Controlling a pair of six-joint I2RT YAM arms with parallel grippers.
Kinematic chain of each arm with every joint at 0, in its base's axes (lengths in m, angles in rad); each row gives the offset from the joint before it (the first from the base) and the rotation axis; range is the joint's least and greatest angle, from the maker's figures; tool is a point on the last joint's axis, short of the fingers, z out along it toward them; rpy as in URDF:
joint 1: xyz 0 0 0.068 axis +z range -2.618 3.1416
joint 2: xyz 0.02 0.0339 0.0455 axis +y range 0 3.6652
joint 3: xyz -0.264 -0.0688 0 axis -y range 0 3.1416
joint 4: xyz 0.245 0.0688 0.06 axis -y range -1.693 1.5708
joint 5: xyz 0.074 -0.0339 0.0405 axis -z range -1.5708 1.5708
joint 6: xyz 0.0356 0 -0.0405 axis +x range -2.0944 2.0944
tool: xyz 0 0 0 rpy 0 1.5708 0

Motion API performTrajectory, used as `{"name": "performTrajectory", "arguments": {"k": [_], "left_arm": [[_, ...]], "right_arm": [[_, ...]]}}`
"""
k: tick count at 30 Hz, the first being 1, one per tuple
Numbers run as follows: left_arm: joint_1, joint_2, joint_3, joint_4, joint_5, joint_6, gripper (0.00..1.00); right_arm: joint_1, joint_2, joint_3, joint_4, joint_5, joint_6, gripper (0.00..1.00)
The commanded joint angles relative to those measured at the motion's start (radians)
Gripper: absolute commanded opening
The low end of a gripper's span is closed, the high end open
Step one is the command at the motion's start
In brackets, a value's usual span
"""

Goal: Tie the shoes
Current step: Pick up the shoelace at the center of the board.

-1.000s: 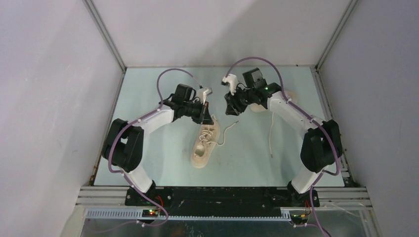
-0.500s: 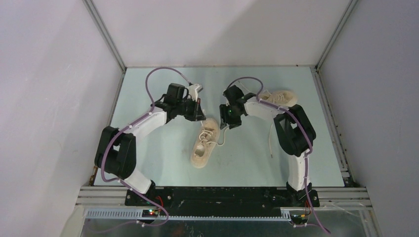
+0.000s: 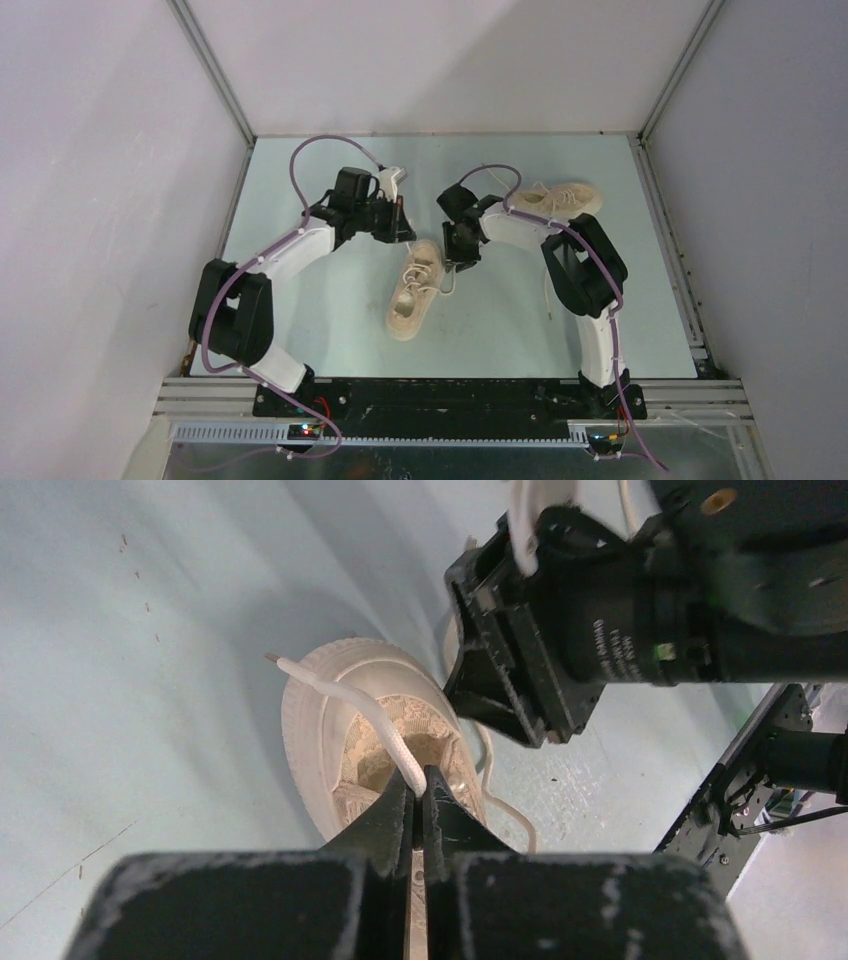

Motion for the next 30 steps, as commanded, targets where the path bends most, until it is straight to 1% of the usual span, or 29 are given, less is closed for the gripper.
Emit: {"name": "performTrajectory", "arguments": {"k": [1, 2, 3, 4, 5, 7, 8, 9, 10, 11, 12, 13, 14, 15, 16, 19, 22, 26, 30], "left_arm": [[0.005, -0.081, -0.013, 0.046, 0.004, -0.014, 0.01], [0.005, -0.089, -0.015, 0.05, 0.002, -0.017, 0.01], [0.005, -0.092, -0.022, 0.054, 0.001, -0.02, 0.01], [0.005, -0.099, -0.024, 0.058, 0.0, -0.02, 0.01], [0.005, -0.102, -0.03, 0.06, 0.0, -0.02, 0.01], [0.005, -0.106, -0.043, 0.074, 0.019, -0.019, 0.03], [0.005, -0.105, -0.047, 0.089, 0.046, -0.018, 0.03], [0.005, -0.102, -0.053, 0.097, 0.063, -0.016, 0.04], [0.005, -0.094, -0.056, 0.112, 0.105, -0.015, 0.06], [0.005, -0.087, -0.063, 0.123, 0.132, -0.013, 0.08], [0.004, -0.076, -0.066, 0.147, 0.187, -0.011, 0.1], [0.004, -0.07, -0.075, 0.173, 0.245, -0.008, 0.12], [0.002, -0.057, -0.079, 0.185, 0.274, -0.005, 0.13], [0.0, -0.051, -0.087, 0.212, 0.322, 0.005, 0.15], [-0.003, -0.04, -0.091, 0.222, 0.342, 0.012, 0.16], [-0.007, -0.006, -0.097, 0.265, 0.424, 0.031, 0.16], [-0.018, 0.022, -0.093, 0.288, 0.456, 0.022, 0.15], [-0.031, 0.051, -0.094, 0.321, 0.491, 0.011, 0.14], [-0.043, 0.071, -0.09, 0.337, 0.562, 0.008, 0.16]], "right_arm": [[0.025, 0.076, 0.009, -0.031, 0.04, 0.004, 0.28], [0.025, 0.078, 0.012, -0.028, 0.042, 0.001, 0.19], [0.024, 0.078, 0.013, -0.026, 0.043, -0.001, 0.05], [0.022, 0.065, 0.008, -0.022, 0.04, -0.002, 0.01], [0.017, 0.055, 0.003, -0.019, 0.03, -0.015, 0.0], [0.0, 0.003, -0.007, -0.005, 0.001, -0.056, 0.0], [-0.005, -0.049, -0.008, 0.018, -0.025, -0.082, 0.0], [-0.013, -0.079, -0.007, 0.045, -0.033, -0.139, 0.0], [-0.018, -0.142, -0.006, 0.057, -0.043, -0.16, 0.0], [-0.034, -0.171, -0.007, 0.089, -0.062, -0.195, 0.0], [-0.044, -0.229, -0.014, 0.11, -0.119, -0.213, 0.0], [-0.057, -0.255, -0.017, 0.142, -0.149, -0.246, 0.0], [-0.06, -0.313, -0.023, 0.155, -0.199, -0.263, 0.0], [-0.066, -0.33, -0.032, 0.189, -0.23, -0.293, 0.0], [-0.072, -0.367, -0.055, 0.212, -0.302, -0.303, 0.0], [-0.078, -0.421, -0.09, 0.289, -0.404, -0.297, 0.0], [-0.085, -0.459, -0.12, 0.334, -0.5, -0.267, 0.0], [-0.09, -0.468, -0.133, 0.38, -0.559, -0.234, 0.0], [-0.096, -0.459, -0.135, 0.406, -0.559, -0.217, 0.0]]}}
